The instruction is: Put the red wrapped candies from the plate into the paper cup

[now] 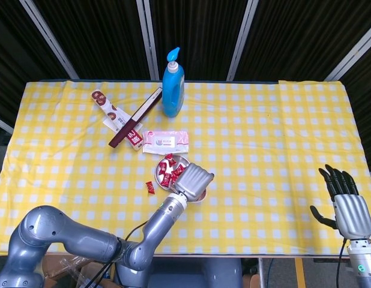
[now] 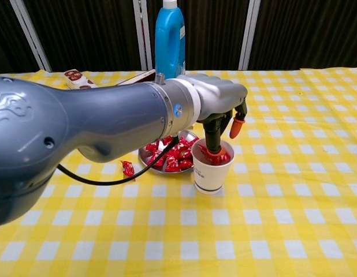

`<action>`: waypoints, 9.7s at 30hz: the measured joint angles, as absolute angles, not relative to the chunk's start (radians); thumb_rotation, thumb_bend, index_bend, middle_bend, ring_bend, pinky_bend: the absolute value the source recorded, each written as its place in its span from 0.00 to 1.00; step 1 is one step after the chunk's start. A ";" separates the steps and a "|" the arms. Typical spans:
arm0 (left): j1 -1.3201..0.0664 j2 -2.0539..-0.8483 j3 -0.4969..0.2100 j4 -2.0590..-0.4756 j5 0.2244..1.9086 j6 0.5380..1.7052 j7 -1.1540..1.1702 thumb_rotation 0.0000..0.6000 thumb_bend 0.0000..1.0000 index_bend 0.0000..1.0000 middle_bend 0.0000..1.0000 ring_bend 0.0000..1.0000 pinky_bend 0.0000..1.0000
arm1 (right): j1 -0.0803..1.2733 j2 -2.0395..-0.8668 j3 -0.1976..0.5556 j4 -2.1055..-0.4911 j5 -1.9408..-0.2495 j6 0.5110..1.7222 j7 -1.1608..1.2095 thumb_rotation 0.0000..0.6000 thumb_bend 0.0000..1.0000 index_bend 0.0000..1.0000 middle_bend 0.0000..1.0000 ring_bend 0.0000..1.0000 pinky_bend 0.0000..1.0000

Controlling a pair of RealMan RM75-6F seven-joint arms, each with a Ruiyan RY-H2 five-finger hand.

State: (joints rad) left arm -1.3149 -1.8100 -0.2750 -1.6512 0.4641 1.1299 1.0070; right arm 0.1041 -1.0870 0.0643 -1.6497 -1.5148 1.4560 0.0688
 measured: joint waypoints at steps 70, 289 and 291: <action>-1.253 -1.926 -0.200 -1.272 0.354 1.041 1.033 1.00 0.42 0.58 0.61 0.88 0.94 | 0.106 -1.080 0.062 -1.659 -1.510 1.446 0.085 1.00 0.36 0.00 0.00 0.00 0.00; -1.110 -1.394 -0.049 -1.822 0.655 1.034 0.766 1.00 0.28 0.36 0.92 0.97 0.95 | 0.108 -1.091 0.067 -1.659 -1.500 1.444 0.060 1.00 0.36 0.00 0.00 0.00 0.00; -1.096 -1.384 -0.024 -1.828 0.677 1.023 0.759 1.00 0.28 0.36 0.92 0.97 0.95 | 0.109 -1.092 0.067 -1.659 -1.500 1.442 0.058 1.00 0.36 0.00 0.00 0.00 0.00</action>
State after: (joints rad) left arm -1.0956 -1.3845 -0.0242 -1.8278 0.6767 1.0227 0.7594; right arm 0.1086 -1.0921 0.0675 -1.6587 -1.4995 1.4424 0.0577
